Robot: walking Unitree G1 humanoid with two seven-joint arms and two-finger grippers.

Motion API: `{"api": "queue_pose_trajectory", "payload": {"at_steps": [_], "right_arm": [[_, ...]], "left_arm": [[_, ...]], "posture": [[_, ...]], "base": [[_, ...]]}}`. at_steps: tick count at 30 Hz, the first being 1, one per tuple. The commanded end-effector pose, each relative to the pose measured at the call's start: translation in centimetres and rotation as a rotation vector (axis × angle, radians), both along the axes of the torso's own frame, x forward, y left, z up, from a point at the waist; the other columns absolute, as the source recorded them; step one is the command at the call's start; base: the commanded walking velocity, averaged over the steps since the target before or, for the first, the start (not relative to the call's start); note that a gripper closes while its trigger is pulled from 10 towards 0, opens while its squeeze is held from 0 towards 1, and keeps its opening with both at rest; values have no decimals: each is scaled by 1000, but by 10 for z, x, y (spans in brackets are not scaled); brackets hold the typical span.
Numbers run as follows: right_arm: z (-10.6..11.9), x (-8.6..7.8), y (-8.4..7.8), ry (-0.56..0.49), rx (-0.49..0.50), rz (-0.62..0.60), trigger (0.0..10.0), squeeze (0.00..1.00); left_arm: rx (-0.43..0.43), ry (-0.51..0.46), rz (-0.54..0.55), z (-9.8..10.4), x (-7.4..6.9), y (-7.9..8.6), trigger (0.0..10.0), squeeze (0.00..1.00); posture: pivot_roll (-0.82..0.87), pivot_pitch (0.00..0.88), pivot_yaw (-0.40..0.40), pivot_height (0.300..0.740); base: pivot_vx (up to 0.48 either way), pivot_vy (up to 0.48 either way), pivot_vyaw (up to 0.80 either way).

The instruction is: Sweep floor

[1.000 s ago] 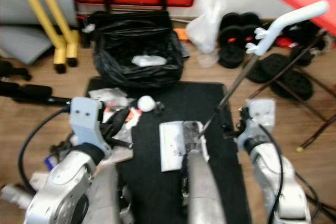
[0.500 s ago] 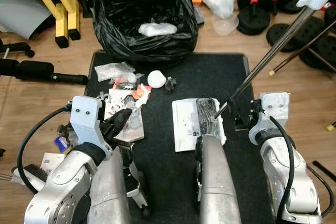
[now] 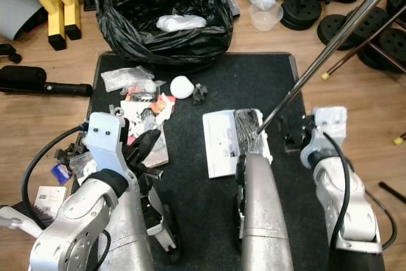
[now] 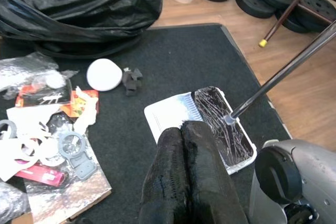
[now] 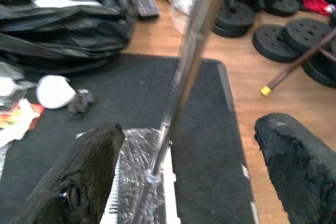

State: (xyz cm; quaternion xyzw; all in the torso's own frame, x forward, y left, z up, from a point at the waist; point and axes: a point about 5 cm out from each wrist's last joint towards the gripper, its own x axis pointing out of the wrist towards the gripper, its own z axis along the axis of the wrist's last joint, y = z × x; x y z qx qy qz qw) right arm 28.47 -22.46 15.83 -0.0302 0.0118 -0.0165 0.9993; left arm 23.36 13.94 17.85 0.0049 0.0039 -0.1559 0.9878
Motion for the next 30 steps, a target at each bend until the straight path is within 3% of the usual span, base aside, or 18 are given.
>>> {"api": "queue_pose_trajectory", "payload": {"at_steps": [1,5,14,26,30], "right_arm": [[-7,-1,-11,17,2,-46,10000,0],[-3,13,-14,-10,6,-60,10000,0],[-8,25,-14,-12,9,-61,10000,0],[-4,52,0,-49,32,3,10000,0],[-1,55,3,-63,38,22,10000,0]], "left_arm": [[-5,34,-7,-6,-2,-2,10000,0],[-9,36,-8,-7,0,-3,10000,0],[-9,33,-9,-6,2,-4,10000,0],[-5,28,-2,-4,0,-3,10000,0],[-5,28,-2,-4,-1,-3,10000,0]], "posture": [[-89,407,-110,455],[-90,398,-111,435],[-81,398,-111,415],[-68,410,-114,380],[-68,411,-114,375]], "base": [[0,0,0],[0,0,0],[0,0,0],[0,0,0],[0,0,0]]}}
